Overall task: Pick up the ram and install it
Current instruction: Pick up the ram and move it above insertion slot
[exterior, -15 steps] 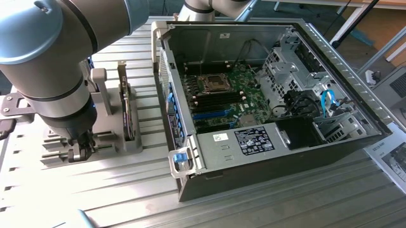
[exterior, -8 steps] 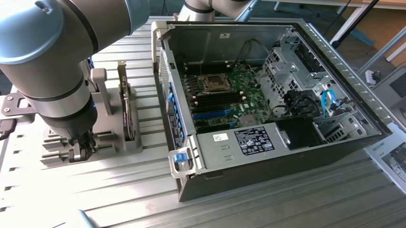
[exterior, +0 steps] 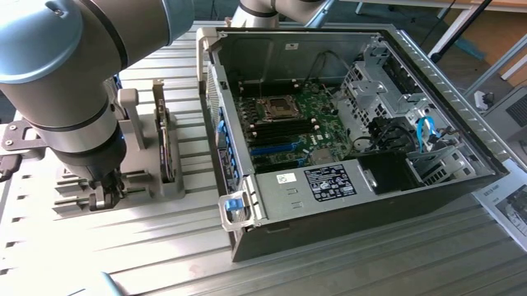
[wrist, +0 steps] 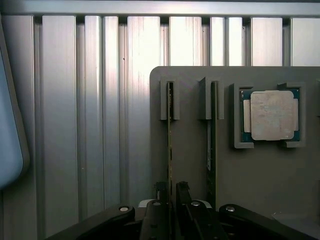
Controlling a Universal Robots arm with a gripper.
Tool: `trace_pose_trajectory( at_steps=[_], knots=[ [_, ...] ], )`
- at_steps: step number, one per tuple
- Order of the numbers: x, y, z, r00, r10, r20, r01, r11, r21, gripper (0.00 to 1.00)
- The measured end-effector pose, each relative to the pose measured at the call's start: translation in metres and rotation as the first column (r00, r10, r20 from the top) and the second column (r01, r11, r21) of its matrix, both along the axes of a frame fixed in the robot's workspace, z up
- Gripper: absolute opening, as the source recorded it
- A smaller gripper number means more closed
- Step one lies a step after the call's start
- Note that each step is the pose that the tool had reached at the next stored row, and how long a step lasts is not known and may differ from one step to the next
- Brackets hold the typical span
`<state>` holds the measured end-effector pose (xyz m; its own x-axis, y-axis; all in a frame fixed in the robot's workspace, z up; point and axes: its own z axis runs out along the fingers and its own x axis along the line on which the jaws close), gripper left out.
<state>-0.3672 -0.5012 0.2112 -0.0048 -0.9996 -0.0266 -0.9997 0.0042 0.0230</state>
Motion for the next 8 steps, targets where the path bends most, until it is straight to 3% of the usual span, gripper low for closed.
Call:
trace_pose_trajectory(
  at_steps=[3, 5, 8],
  knots=[
    [0.0, 0.0, 0.0, 1.0, 0.0, 0.0, 0.0, 1.0, 0.0, 0.22],
    [0.0, 0.0, 0.0, 1.0, 0.0, 0.0, 0.0, 1.0, 0.0, 0.13],
    [0.0, 0.0, 0.0, 1.0, 0.0, 0.0, 0.0, 1.0, 0.0001, 0.12]
  ],
)
